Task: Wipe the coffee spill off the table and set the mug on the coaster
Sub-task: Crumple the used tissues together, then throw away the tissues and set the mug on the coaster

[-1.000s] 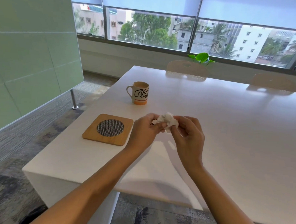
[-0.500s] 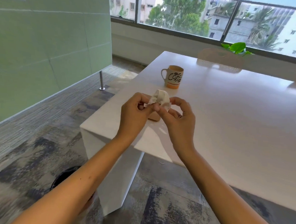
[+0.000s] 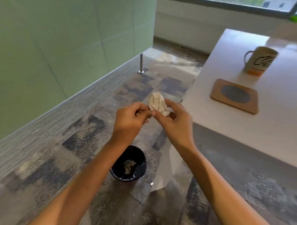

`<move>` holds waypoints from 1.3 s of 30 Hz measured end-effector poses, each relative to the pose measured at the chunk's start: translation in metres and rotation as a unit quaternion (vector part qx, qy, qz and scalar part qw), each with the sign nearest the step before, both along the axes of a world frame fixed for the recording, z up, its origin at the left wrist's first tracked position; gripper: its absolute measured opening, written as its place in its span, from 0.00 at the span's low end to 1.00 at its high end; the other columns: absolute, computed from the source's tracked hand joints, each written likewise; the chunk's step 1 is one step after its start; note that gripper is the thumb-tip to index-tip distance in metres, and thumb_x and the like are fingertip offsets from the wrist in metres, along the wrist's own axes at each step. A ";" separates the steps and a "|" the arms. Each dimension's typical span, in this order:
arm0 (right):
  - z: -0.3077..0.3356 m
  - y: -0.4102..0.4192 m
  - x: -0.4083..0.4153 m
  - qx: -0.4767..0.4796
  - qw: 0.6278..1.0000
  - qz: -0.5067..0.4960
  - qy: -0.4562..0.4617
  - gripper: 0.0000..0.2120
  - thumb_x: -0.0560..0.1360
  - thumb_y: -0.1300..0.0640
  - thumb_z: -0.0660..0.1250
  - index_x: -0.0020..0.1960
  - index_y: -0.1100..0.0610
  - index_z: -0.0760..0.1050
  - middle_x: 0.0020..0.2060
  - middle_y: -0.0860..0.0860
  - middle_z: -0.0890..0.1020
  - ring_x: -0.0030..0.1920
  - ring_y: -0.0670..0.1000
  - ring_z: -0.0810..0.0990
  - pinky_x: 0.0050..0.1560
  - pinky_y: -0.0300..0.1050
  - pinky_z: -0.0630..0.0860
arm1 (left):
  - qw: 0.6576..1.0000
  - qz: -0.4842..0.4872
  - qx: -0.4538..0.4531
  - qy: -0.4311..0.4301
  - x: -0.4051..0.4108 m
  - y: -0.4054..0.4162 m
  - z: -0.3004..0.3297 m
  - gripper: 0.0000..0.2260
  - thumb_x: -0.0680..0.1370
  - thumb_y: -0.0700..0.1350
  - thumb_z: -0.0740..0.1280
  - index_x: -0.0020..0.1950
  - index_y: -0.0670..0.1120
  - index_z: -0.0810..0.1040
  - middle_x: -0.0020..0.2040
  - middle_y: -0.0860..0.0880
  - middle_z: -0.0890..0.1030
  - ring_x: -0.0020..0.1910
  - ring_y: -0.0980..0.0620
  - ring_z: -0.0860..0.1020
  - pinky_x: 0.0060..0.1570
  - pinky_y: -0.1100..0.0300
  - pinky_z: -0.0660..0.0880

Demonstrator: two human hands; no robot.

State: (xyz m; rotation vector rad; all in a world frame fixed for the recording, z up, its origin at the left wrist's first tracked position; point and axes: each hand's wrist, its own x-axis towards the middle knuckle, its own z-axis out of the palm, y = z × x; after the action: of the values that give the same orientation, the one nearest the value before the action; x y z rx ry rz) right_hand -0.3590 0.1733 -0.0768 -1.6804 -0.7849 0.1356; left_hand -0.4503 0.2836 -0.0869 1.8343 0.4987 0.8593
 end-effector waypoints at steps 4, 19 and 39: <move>-0.037 0.046 -0.028 -0.065 0.998 0.007 -0.011 0.14 0.69 0.51 0.72 0.54 0.48 0.81 0.43 0.46 0.82 0.35 0.40 0.75 0.36 0.31 0.67 | 0.992 0.053 0.089 0.068 -0.037 0.042 -0.039 0.09 0.71 0.52 0.72 0.38 0.49 0.77 0.30 0.56 0.78 0.29 0.59 0.77 0.29 0.67 0.72; -0.235 0.174 0.001 -0.359 0.933 -0.008 0.039 0.14 0.70 0.50 0.71 0.51 0.57 0.77 0.41 0.52 0.83 0.38 0.49 0.77 0.33 0.40 0.67 | 0.936 0.120 -0.040 0.330 -0.040 0.156 -0.233 0.07 0.76 0.45 0.67 0.51 0.46 0.83 0.45 0.50 0.85 0.43 0.54 0.81 0.44 0.61 0.77; -0.149 0.154 0.009 -0.206 0.977 -0.043 -0.014 0.05 0.75 0.61 0.66 0.48 0.56 0.81 0.42 0.47 0.83 0.40 0.44 0.79 0.44 0.35 0.76 | 0.974 0.016 -0.074 0.215 0.004 0.156 -0.150 0.05 0.78 0.44 0.65 0.50 0.51 0.79 0.39 0.55 0.83 0.39 0.59 0.81 0.39 0.66 0.79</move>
State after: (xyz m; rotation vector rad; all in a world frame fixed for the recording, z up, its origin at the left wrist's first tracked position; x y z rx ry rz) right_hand -0.3503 0.3270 -0.2263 -2.1093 -0.7375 0.2265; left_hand -0.4462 0.4392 -0.2364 1.8781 0.8439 0.4260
